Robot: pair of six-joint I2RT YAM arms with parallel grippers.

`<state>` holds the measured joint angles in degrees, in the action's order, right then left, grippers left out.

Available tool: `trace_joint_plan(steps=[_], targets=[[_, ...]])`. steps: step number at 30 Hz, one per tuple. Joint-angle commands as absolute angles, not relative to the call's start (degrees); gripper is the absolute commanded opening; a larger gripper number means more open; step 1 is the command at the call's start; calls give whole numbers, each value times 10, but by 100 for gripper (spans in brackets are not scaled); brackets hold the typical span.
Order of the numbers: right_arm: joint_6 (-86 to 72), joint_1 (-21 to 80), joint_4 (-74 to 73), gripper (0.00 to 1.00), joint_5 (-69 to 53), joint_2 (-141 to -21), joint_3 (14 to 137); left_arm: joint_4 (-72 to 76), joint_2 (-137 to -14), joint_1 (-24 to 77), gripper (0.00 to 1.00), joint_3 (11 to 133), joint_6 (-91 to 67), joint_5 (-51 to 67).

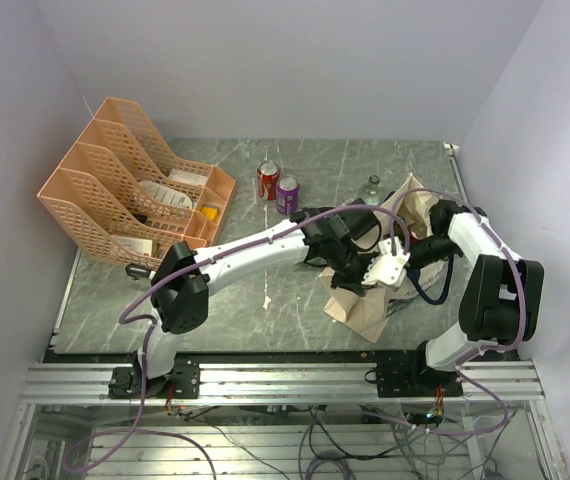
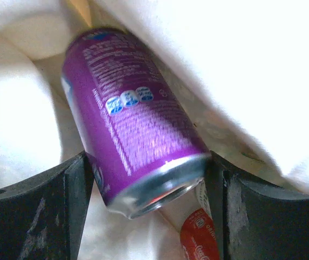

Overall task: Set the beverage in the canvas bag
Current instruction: Pick up the drink from the canvas bag.

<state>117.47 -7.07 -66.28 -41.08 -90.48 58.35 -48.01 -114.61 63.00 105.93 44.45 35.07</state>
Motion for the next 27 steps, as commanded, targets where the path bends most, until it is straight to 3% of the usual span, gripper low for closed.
trace_joint_plan(steps=[1,11,27], targets=[[1332,-92,-735,0,-518,-904,622,-487,-1128,621,7,1050,432,332],[1210,-118,-791,0,-609,-890,701,-475,-1132,621,7,1064,419,327],[1061,-148,-790,0,-656,-838,714,-465,-1136,621,7,1076,405,319]])
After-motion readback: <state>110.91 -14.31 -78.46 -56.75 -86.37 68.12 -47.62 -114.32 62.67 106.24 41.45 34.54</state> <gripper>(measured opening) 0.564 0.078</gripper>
